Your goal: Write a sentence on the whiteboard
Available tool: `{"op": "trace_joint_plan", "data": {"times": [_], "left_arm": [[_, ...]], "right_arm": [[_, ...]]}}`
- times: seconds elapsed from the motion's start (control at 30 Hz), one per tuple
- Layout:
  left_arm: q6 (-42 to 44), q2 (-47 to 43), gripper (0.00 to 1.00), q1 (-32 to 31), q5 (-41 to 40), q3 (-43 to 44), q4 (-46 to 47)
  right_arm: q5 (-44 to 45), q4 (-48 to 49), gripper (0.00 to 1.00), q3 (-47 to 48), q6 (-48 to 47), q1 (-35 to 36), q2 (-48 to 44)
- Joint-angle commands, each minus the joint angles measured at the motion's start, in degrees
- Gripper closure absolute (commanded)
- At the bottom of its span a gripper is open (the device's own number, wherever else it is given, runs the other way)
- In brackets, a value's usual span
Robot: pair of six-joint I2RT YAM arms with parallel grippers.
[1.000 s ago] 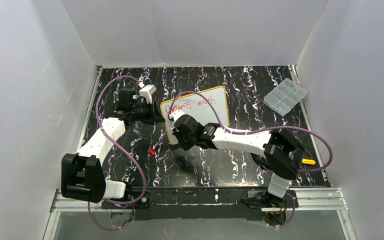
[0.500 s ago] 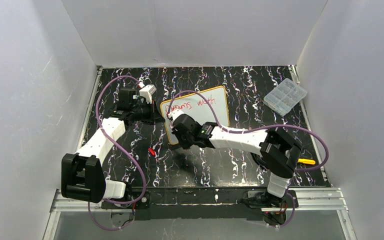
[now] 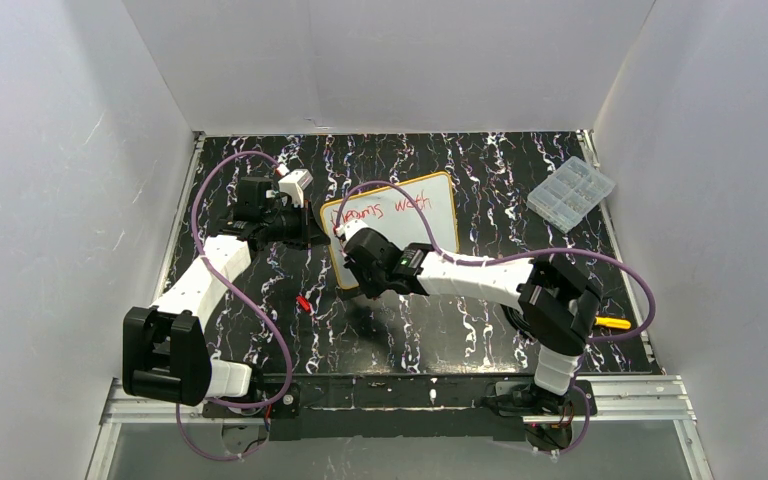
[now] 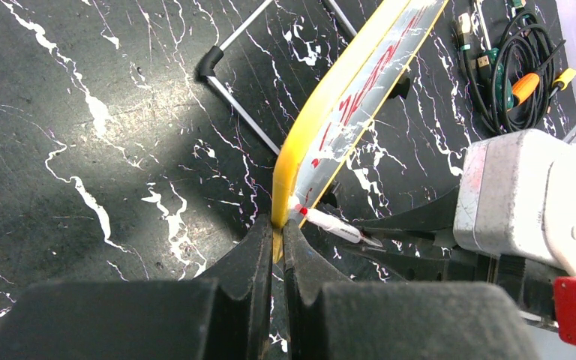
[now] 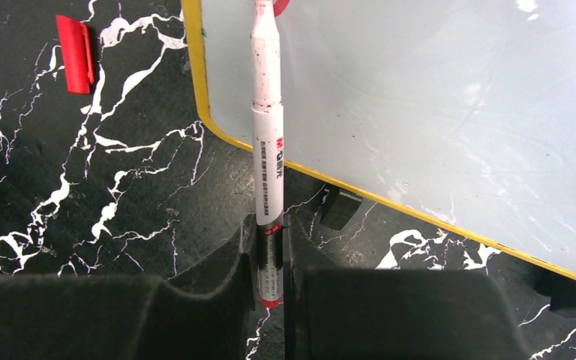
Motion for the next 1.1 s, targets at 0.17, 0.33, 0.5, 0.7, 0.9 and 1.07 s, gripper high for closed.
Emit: {"op": "trace_joint_plan", "data": {"times": [0.17, 0.33, 0.5, 0.7, 0.9, 1.07], "left_arm": [[0.1, -2.8, 1.0, -0.2, 1.4, 0.4, -0.3], [0.1, -2.8, 1.0, -0.2, 1.4, 0.4, -0.3], [0.1, -2.7, 1.0, -0.2, 1.4, 0.3, -0.3], [-0.1, -2.6, 1.0, -0.2, 1.5, 0.3, -0.2], [-0.4, -2.9, 1.0, -0.2, 1.4, 0.2, 0.0], [-0.6, -3.1, 1.0, -0.2, 1.0, 0.0, 0.1]], "right_arm": [[1.9, -1.4, 0.99, 1.0, 1.5, -2.0, -0.4], [1.7, -1.4, 0.99, 0.9, 1.8, -2.3, -0.4], [0.7, -0.7, 0.99, 0.9, 1.2, -2.2, -0.7], [-2.0, 1.6, 0.99, -0.1, -0.2, -2.2, -2.3], [-4.3, 2.9, 0.99, -1.3, -1.3, -2.2, -4.1], [-4.0, 3.4, 0.99, -2.4, -1.7, -2.2, -6.7]]}}
